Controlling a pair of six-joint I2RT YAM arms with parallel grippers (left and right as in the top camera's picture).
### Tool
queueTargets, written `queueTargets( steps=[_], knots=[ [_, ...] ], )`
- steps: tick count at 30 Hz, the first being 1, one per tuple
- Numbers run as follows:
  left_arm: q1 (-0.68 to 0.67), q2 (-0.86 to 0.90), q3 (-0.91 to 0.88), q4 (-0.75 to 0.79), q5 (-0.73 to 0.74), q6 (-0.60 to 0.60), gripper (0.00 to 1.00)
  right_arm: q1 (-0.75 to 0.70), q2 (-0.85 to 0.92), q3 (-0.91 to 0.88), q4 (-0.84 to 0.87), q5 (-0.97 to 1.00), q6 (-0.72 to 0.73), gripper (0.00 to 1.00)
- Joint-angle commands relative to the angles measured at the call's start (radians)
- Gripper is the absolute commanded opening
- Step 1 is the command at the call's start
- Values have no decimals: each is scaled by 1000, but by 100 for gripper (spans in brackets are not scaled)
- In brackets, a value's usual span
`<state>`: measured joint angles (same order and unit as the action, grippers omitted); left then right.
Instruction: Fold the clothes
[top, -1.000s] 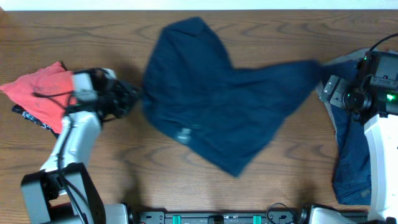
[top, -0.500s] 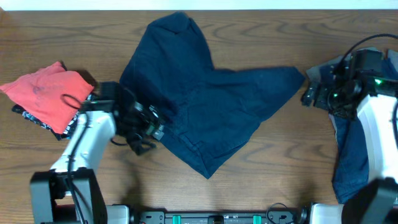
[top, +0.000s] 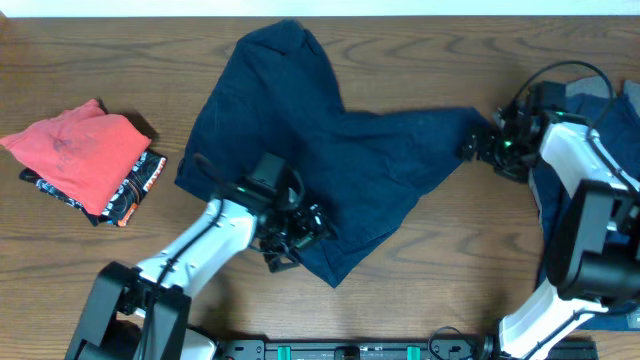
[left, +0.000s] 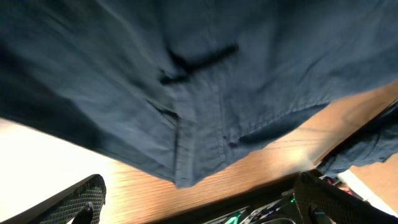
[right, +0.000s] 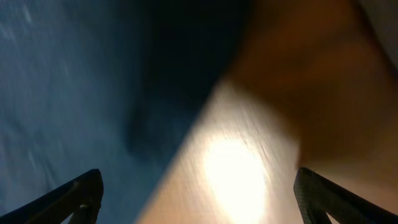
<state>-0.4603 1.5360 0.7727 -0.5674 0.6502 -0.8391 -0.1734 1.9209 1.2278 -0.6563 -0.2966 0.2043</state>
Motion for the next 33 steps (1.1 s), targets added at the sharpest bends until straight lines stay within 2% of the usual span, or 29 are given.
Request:
queueTargets(
  steps=[1, 6, 8, 10, 13, 15, 18, 19, 20, 23, 24, 26, 30, 33],
  knots=[
    [-71, 0, -16, 16, -63, -164, 98, 43, 43, 0, 92, -30, 62, 94],
    [-157, 0, -16, 38, -113, -268, 98, 99, 97, 0, 243, -25, 73, 88],
    [-183, 0, -16, 58, -136, -291, 98, 117, 112, 0, 266, -6, 73, 78],
    [-206, 0, -16, 73, -165, -310, 97, 129, 120, 0, 267, 50, 101, 61],
    [-230, 0, -16, 84, -193, -323, 79, 134, 119, 0, 254, 124, 125, 31],
    [-238, 0, -16, 89, -196, -326, 62, 130, 114, 0, 235, 154, 125, 22],
    [-239, 0, -16, 92, -203, -326, 30, 116, 98, 0, 185, 200, 125, 16],
    [-239, 0, -16, 92, -209, -325, 22, 111, 90, 0, 169, 208, 125, 12],
    [-239, 0, -16, 91, -214, -325, 19, 103, 80, 0, 147, 218, 125, 10],
    [-239, 2, -16, 91, -219, -321, 19, 84, 40, 0, 76, 222, 124, 10],
    [-239, 2, -16, 88, -222, -317, 15, 79, 19, 0, 34, 239, 125, 10],
    [-237, 2, -16, 79, -222, -317, 14, 76, -15, 0, -49, 292, 128, 7],
    [-219, 2, -16, 50, -248, -301, 15, 76, -77, 0, -253, 446, 223, 9],
    [-174, 2, -16, 46, -252, -268, 15, 77, -98, 0, -409, 489, 275, 10]
  ],
)
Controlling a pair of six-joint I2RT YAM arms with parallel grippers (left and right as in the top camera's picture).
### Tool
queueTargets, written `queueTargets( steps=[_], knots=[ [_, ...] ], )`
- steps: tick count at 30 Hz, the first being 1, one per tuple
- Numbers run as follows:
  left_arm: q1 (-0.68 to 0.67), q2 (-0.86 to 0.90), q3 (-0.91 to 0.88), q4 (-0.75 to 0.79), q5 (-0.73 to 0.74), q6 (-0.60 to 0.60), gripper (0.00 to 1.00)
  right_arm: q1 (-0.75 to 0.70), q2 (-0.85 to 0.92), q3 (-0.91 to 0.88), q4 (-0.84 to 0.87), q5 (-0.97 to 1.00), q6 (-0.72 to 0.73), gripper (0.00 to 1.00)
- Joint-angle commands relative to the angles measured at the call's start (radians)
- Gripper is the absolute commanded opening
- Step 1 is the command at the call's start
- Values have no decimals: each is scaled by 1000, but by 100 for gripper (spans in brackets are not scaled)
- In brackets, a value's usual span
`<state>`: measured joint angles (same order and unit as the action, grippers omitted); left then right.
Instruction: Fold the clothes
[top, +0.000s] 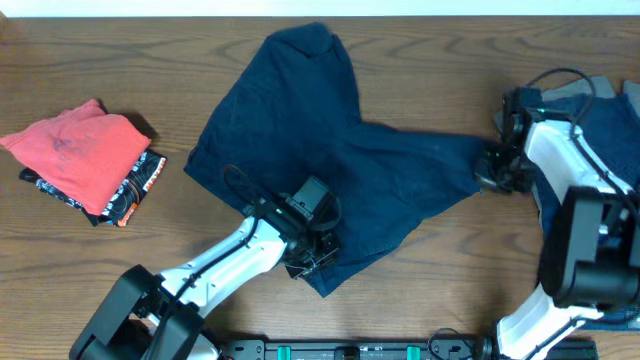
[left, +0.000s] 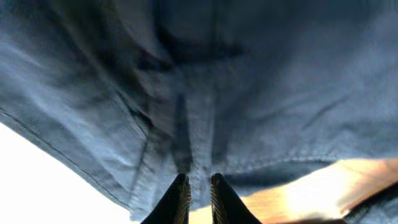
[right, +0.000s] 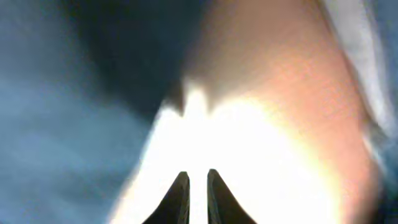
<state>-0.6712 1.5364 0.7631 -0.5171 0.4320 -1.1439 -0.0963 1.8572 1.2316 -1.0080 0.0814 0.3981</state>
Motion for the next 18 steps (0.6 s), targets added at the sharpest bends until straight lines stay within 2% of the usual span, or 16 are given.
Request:
queueTargets(
  steps=[1, 6, 7, 10, 11, 18],
  knots=[
    [56, 1, -7, -4, -33, 45, 15, 0, -35, -4, -90, 111, 91, 10],
    [185, 1, -7, 0, -76, 90, 16, 11, -36, -14, -162, 117, 103, 10],
    [218, 1, -7, 4, -84, 98, 24, 13, -36, -14, -161, 117, 103, 10],
    [292, 1, -7, 24, -107, 143, 75, 17, -38, -14, -147, 117, 102, 12],
    [312, 1, -7, 23, -118, 145, 84, 17, -39, -14, -140, 117, 100, 14],
    [388, 15, -7, 22, -202, 137, 86, 17, -40, -14, -136, 116, 94, 20]
  ],
)
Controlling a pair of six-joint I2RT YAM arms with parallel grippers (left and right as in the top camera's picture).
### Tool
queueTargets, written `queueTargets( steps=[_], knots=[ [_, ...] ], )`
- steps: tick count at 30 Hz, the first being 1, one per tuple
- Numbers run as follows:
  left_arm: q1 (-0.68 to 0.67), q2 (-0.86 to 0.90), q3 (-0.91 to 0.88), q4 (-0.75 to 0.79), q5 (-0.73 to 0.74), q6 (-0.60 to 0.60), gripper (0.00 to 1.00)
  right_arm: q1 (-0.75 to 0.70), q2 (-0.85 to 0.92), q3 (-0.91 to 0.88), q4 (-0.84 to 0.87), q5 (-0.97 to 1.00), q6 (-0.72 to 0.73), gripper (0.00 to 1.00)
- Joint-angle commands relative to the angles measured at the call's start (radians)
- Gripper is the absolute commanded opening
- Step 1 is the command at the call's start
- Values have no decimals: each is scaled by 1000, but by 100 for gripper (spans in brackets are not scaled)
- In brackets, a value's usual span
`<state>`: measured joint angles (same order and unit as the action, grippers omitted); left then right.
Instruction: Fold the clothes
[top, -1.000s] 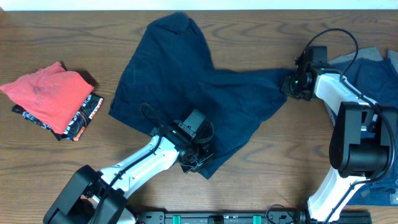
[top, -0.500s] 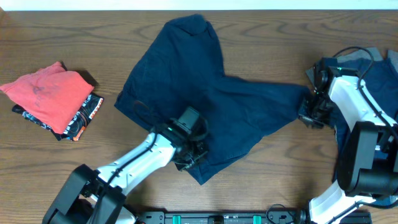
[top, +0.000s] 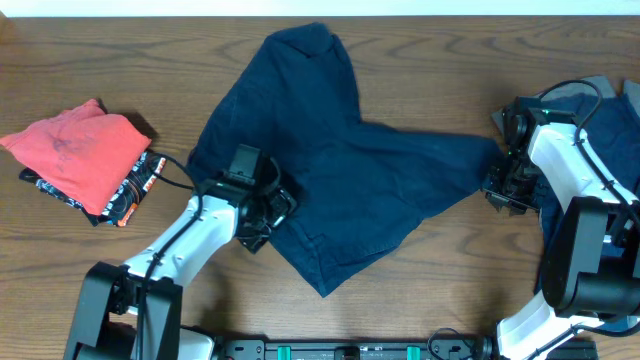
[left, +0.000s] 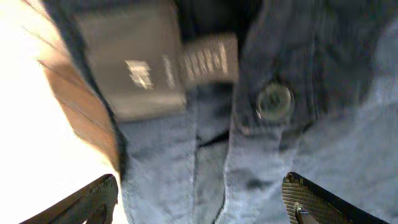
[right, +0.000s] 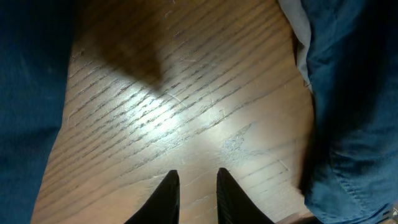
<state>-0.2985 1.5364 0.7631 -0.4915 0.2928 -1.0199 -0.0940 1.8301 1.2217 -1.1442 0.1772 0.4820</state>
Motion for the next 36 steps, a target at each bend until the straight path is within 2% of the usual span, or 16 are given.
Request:
queueTargets(
  steps=[1, 6, 7, 9, 12, 13, 20, 26, 27, 29, 30, 31, 33, 36],
  knots=[
    [19, 26, -7, 0, -63, 10, 86, 15, -13, -5, 0, 21, 10, 20],
    [20, 108, -7, 19, -67, 9, 86, 15, -13, -5, 1, 20, 11, 22],
    [21, 135, -7, 37, -74, 10, 82, 15, -13, -5, 2, 20, 11, 22],
    [28, 174, -6, 77, -74, 23, 59, 15, -13, -5, 5, 20, 11, 23],
    [50, 216, -6, 160, -76, 83, 9, 15, -13, -5, 7, 16, 11, 22],
    [63, 220, -5, 187, -80, 113, 6, 15, -13, -5, 7, 16, 11, 22],
    [269, 220, 147, 214, -136, 296, 6, 15, -13, -5, 11, 3, 11, 22],
    [433, 220, 357, 156, -57, 364, 6, 17, -13, -5, 79, -123, -58, 21],
    [443, 220, 376, 134, -40, 366, 13, 18, -13, -5, 91, -154, -80, 21],
    [453, 220, 393, 74, 16, 380, 68, 23, -13, -5, 121, -229, -152, 21],
    [452, 220, 393, 33, 60, 396, 89, 27, -13, -5, 133, -264, -188, 22],
    [452, 220, 393, -17, 98, 408, 99, 31, -13, -5, 141, -294, -218, 23],
    [439, 220, 393, -172, 150, 430, 98, 44, -13, -5, 150, -354, -282, 27],
    [414, 220, 392, -407, 151, 509, 98, 61, -13, -5, 137, -425, -364, 33]
  ],
)
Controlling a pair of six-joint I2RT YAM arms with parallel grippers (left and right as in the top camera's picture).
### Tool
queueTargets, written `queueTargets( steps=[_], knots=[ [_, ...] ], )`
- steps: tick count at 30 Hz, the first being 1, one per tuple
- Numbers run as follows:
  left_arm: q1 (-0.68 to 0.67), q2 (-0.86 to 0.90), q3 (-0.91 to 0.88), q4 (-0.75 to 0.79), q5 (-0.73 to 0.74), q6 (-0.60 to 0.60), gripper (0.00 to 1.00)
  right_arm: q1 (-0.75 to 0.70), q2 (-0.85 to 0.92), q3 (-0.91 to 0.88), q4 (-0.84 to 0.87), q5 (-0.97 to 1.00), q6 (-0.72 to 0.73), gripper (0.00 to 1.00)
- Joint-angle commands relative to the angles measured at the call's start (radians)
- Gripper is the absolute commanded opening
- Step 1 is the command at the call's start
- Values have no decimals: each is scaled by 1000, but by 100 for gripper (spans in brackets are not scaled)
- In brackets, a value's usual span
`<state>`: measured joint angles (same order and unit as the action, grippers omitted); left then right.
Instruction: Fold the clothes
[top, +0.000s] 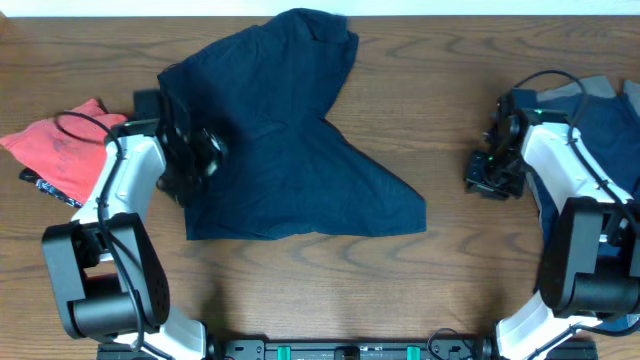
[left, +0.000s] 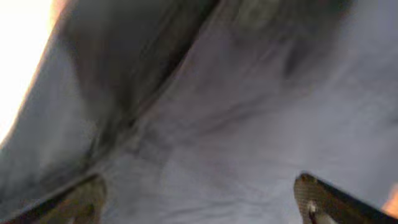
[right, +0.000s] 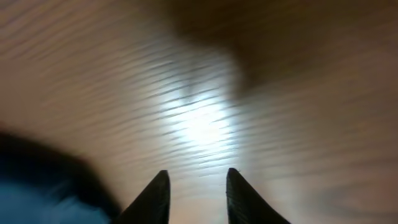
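Observation:
A dark navy garment (top: 285, 140) lies spread on the table from the back edge down to the middle, with a pointed corner at its right. My left gripper (top: 195, 160) rests on its left edge; in the left wrist view it (left: 199, 205) is open wide with blurred cloth filling the frame. My right gripper (top: 490, 172) is over bare wood to the right of the garment, apart from it. Its fingers (right: 196, 199) stand open with nothing between them.
A folded red garment (top: 75, 150) lies on a black patterned one at the left edge. A pile of blue clothes (top: 600, 130) sits at the right edge under the right arm. Bare wood shows between the navy garment and the right gripper.
The navy garment now lies further left and back, and its long right part no longer reaches the right gripper. My left gripper has moved up and left. The right jaws stand wider.
Both grippers were open at the garment, the left at its front hem, the right at its right end. Then both were nearly shut there. Then the left was open at the waistband and the right over bare wood. Now the garment sits further left.

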<state>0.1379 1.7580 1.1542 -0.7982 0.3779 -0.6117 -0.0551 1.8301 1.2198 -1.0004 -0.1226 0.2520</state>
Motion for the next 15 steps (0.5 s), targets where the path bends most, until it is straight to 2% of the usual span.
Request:
queueTargets(
  steps=[1, 4, 7, 10, 15],
  knots=[
    [-30, -2, -2, -164, 59, 135, 98, 28, -13, -3, -15, -145, -151, 34],
    [-52, -2, -24, -313, -10, 166, 98, 54, -13, -6, -47, -174, -163, 36],
    [-64, -2, -57, -366, -77, 166, 98, 92, -13, -8, -68, -174, -127, 37],
    [-66, -12, -103, -336, -96, 164, 98, 138, -13, -10, -57, -173, -88, 37],
    [-66, -92, -229, -184, -156, 50, 98, 217, -13, -22, 9, -109, -88, 40]
  ],
)
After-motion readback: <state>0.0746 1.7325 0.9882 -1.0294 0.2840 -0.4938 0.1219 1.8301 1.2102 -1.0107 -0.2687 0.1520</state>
